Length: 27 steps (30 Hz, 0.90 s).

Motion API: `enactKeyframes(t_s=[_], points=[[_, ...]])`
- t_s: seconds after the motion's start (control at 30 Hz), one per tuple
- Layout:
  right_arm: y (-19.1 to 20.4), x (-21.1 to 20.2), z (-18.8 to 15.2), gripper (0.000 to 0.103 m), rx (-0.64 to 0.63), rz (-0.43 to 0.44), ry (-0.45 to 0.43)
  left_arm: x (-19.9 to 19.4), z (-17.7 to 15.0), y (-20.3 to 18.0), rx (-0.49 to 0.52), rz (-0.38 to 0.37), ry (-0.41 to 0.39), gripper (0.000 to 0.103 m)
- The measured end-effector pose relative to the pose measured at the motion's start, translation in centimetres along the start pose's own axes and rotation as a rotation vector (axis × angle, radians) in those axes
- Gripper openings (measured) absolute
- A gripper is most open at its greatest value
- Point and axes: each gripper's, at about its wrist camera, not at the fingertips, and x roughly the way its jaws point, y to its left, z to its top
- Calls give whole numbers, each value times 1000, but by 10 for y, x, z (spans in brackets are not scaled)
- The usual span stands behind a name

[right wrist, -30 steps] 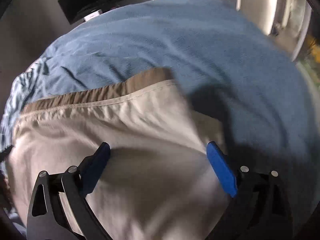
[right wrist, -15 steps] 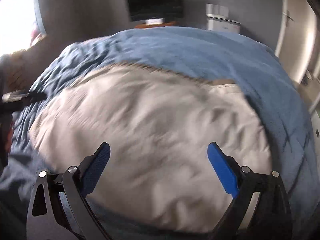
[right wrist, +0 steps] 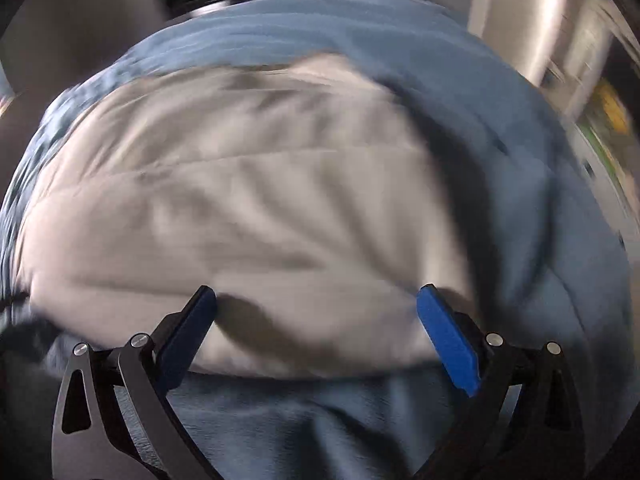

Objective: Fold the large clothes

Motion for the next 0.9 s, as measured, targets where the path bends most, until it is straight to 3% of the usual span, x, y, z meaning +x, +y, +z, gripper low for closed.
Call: enactKeyframes(t_s=[0.1, 0.3, 0.4, 0.6, 0.9], points=[[-12, -17, -7, 95, 71, 5, -21, -15, -6, -4, 6, 3, -49, 96], [25, -67, -33, 95, -40, 100, -112, -64, -32, -42, 147, -26, -231, 96], [42, -82, -53, 95, -85, 133, -137, -68, -42, -58, 183, -28, -257, 96], [71, -81, -74, 95, -200, 109, -148, -61, -55, -66, 218, 1, -275, 96], [66, -63, -77, 95, -182, 66, -92, -53, -68, -78, 262, 38, -257, 96]])
